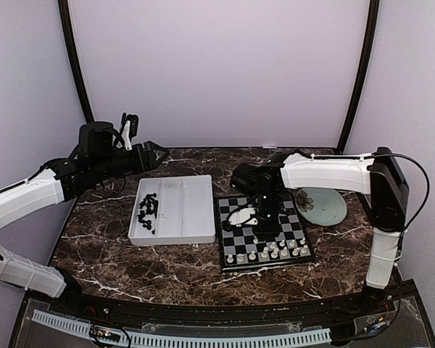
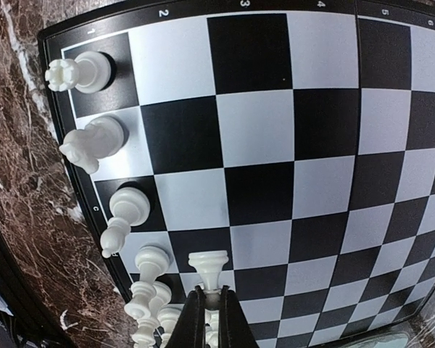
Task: Set up the chess pieces on the board
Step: Place the pawn on the chessboard.
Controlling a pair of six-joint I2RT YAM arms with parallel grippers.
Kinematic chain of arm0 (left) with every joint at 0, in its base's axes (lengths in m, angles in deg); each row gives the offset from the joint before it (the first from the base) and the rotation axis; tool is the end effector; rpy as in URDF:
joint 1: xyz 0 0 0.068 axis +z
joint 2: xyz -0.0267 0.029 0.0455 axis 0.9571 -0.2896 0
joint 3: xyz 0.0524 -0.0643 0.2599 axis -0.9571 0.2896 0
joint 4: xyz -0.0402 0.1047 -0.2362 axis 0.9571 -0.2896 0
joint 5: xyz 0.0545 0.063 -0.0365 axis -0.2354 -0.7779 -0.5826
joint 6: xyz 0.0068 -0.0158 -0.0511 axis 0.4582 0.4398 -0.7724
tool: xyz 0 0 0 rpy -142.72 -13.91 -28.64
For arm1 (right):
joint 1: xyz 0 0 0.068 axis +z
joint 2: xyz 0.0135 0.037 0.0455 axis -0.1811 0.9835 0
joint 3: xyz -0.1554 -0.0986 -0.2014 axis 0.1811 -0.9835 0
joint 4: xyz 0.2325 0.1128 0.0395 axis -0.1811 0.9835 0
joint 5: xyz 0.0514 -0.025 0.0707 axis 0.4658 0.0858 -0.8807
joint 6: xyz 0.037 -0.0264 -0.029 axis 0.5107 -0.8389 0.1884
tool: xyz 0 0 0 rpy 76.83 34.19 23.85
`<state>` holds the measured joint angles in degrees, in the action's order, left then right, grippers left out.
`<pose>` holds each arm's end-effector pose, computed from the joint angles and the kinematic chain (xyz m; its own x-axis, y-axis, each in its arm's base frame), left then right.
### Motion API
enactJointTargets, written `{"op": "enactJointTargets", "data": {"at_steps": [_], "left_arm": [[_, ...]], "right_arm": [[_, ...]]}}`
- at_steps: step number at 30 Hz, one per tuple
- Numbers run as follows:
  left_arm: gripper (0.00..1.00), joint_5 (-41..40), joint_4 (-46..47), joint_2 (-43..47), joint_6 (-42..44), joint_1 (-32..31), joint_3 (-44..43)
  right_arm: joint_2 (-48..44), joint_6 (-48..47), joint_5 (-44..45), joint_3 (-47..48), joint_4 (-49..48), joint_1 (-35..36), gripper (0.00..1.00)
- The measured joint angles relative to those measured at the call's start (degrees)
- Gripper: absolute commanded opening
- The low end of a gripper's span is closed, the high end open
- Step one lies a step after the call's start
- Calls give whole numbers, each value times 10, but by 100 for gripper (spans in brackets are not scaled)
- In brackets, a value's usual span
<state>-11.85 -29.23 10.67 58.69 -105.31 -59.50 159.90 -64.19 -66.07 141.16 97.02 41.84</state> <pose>0.2393 -0.1549 0.3382 -0.4804 -0.2867 -0.8289 0.4371 0.7411 -0.5096 0.2232 0.2880 0.2092 -0.0411 -0.9987 -0.0307 -0.9986 0.0421 -0.0322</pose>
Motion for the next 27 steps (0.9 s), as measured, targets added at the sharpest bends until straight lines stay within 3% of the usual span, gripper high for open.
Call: {"op": "enactJointTargets", "data": {"at_steps": [27], "left_arm": [[70, -3, -10, 11, -19, 9, 18]], "right_arm": [[27, -1, 45, -15, 21, 16, 6]]}}
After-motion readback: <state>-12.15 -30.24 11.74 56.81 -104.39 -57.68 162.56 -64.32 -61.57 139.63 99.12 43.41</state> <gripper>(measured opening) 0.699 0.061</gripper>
